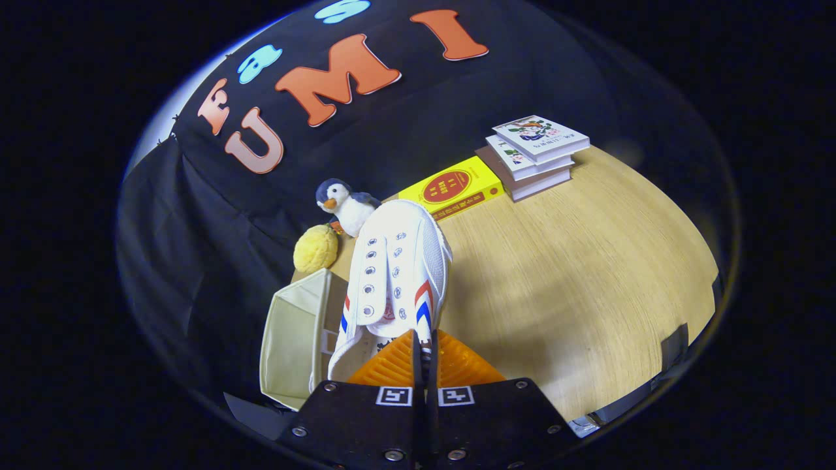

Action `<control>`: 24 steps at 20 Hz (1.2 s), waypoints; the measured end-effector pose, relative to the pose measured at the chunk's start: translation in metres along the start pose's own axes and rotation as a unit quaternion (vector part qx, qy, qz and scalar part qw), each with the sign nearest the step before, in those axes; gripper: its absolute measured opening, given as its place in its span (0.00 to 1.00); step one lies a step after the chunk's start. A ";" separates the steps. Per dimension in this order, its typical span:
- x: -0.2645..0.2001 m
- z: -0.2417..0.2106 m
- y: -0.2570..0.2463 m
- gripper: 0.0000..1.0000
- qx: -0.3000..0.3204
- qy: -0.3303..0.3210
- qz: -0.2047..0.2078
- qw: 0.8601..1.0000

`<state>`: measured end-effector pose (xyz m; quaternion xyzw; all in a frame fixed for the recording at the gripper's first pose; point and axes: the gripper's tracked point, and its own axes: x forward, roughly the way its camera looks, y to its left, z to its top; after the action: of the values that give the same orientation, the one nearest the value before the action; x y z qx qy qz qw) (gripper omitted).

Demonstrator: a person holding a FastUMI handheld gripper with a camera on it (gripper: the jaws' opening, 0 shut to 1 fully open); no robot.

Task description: Open the storage box then place both shoes into the box .Put the left shoe in first, then the right shoe, with the right side of both shoes facing outward in a uniform manner.

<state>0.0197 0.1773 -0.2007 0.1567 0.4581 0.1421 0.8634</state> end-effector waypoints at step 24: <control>0.070 -0.108 0.136 0.00 -0.105 0.050 -0.067 0.991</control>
<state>-0.0469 0.3442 -0.2561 0.0265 0.4925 0.1390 0.8587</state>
